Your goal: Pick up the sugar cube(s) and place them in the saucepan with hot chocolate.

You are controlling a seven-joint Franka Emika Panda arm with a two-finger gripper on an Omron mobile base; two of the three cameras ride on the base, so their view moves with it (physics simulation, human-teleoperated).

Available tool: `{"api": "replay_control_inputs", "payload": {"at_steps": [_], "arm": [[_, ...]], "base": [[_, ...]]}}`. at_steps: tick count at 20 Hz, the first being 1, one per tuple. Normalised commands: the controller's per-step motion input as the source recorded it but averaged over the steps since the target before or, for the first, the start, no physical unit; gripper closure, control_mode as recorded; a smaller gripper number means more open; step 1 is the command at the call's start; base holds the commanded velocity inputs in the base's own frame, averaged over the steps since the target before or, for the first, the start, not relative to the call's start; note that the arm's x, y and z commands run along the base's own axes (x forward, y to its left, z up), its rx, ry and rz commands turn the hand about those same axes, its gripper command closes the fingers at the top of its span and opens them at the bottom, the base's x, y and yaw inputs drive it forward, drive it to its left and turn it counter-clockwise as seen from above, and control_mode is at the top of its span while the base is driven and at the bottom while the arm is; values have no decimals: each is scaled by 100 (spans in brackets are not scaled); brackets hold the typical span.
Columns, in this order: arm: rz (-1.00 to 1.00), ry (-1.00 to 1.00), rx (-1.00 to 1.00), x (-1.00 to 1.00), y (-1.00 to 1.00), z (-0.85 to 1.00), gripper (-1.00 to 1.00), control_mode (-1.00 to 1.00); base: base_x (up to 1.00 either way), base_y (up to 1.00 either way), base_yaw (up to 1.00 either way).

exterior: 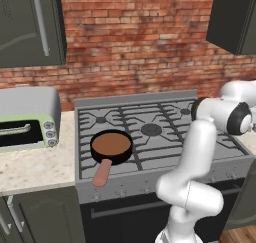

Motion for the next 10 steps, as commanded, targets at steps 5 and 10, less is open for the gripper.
{"api": "replay_control_inputs", "payload": {"at_steps": [5,10], "arm": [[0,-11,0,-43,91,59,100,-100],[0,-9,0,-44,100,5,100,-100]], "base": [[0,0,0],[0,0,0]]}}
